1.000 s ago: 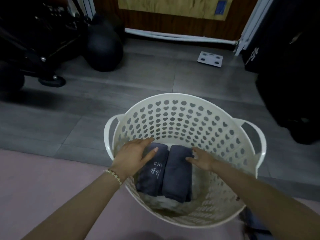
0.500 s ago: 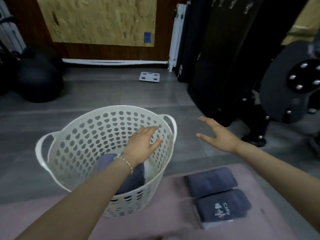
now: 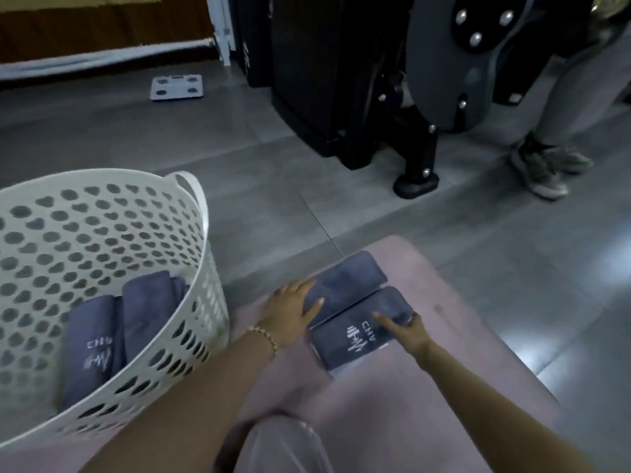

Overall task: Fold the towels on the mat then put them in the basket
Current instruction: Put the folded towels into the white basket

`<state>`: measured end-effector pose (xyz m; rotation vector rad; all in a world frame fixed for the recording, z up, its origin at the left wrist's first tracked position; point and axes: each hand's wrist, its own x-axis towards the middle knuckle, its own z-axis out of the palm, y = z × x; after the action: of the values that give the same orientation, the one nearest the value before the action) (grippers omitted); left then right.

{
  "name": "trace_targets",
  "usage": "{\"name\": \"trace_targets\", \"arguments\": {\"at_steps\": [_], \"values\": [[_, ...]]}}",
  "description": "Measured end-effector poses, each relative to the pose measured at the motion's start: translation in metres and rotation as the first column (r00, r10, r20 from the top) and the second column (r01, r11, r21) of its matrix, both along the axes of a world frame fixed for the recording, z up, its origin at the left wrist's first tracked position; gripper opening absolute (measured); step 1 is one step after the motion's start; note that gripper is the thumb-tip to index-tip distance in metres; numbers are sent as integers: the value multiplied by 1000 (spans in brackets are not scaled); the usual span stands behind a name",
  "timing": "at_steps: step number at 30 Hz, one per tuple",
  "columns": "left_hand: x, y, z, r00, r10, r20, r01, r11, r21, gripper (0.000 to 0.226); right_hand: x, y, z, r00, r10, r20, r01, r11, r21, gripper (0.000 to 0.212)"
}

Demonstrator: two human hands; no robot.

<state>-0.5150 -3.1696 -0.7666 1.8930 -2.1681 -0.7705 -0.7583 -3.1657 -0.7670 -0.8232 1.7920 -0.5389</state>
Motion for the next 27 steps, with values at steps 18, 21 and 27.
{"name": "trace_targets", "arguments": {"at_steps": [18, 21, 27], "values": [[-16, -45, -113, 986, -92, 137, 28, 913, 407, 67, 25, -16, -169, 716, -571, 401, 494, 821, 286, 115], [-16, -46, -114, 988, -90, 122, 28, 899, 437, 66, 31, -22, -164, 676, -598, 431, 522, 801, 293, 110], [-15, -49, -110, 988, -96, 117, 32, 888, 459, 65, 43, -24, -155, 620, -599, 506, 509, 798, 321, 84]]}}
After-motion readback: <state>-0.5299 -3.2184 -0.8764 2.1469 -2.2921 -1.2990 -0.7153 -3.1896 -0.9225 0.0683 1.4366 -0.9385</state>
